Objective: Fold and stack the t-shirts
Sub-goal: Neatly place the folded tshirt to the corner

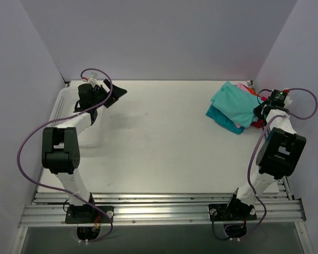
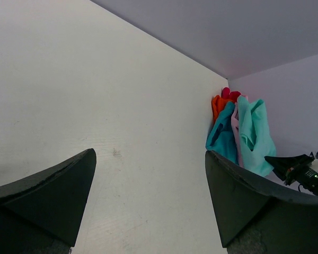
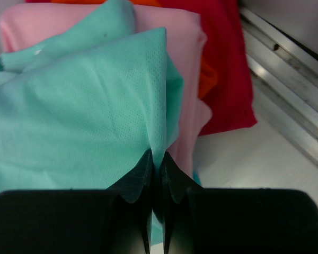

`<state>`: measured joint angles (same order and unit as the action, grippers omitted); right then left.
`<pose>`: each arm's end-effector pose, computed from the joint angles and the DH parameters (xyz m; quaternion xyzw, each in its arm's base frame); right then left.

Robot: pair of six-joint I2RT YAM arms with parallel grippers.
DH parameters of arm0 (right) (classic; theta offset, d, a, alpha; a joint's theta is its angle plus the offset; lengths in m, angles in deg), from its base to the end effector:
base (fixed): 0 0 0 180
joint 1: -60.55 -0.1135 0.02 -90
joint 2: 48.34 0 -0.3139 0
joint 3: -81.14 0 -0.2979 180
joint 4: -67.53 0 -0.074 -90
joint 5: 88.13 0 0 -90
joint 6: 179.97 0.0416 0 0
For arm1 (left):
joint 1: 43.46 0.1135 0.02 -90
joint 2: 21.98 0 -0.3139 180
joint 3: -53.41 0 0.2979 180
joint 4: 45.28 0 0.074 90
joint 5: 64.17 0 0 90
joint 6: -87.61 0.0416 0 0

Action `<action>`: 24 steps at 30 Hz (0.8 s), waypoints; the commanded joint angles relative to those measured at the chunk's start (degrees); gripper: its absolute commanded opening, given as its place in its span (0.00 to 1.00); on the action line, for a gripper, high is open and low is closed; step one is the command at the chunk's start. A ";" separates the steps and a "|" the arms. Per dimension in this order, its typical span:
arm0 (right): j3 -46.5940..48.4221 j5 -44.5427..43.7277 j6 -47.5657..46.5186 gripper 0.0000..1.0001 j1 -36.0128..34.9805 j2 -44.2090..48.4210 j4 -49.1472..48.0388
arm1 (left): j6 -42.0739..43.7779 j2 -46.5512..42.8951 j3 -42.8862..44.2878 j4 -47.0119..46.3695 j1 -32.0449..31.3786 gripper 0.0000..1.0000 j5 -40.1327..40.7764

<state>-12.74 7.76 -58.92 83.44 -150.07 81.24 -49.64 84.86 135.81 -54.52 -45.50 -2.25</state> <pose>0.4359 -0.1794 0.2842 0.3678 0.7799 0.0801 0.5000 0.4880 -0.0370 0.2617 -0.1602 0.7681 -0.4209 0.4552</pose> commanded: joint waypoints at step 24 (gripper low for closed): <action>-6.64 -14.24 1.12 1.00 -11.10 20.94 1.69 | 0.57 -0.85 -0.47 -4.01 -0.85 0.92 -1.37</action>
<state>-18.01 -0.96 -57.20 76.12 -138.11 82.13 -49.77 85.08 135.24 -55.16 -45.81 -2.95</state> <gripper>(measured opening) 0.996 0.922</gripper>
